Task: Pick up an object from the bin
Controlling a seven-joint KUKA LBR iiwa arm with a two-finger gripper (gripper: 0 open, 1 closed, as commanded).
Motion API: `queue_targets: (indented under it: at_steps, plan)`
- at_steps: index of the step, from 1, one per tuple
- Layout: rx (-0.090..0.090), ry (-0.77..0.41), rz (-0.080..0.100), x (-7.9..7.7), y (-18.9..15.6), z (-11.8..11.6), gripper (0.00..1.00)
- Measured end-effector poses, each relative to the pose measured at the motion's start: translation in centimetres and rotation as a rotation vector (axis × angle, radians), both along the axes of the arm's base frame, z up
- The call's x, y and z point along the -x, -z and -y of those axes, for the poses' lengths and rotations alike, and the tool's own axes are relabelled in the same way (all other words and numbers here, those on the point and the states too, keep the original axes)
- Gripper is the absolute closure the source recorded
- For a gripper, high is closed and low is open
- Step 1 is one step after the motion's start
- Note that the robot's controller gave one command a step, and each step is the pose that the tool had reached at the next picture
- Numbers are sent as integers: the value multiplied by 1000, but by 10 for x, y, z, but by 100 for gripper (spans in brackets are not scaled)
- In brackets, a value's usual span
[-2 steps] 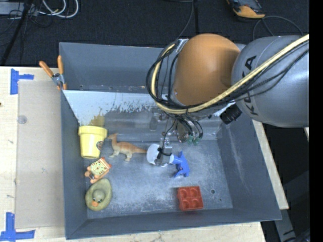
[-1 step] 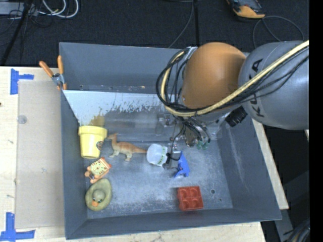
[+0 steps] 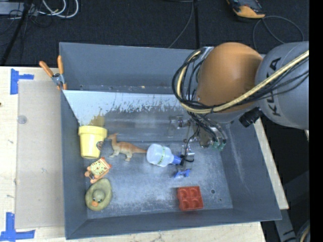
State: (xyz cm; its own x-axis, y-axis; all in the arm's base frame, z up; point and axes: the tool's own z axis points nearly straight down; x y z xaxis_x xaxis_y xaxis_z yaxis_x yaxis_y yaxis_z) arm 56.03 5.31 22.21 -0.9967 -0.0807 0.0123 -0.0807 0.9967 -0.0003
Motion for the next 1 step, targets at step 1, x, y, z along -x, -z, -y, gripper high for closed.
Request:
queue_targets:
  at_steps: [1]
  plan:
    - [-3,-35,22,-1,5,23,0]
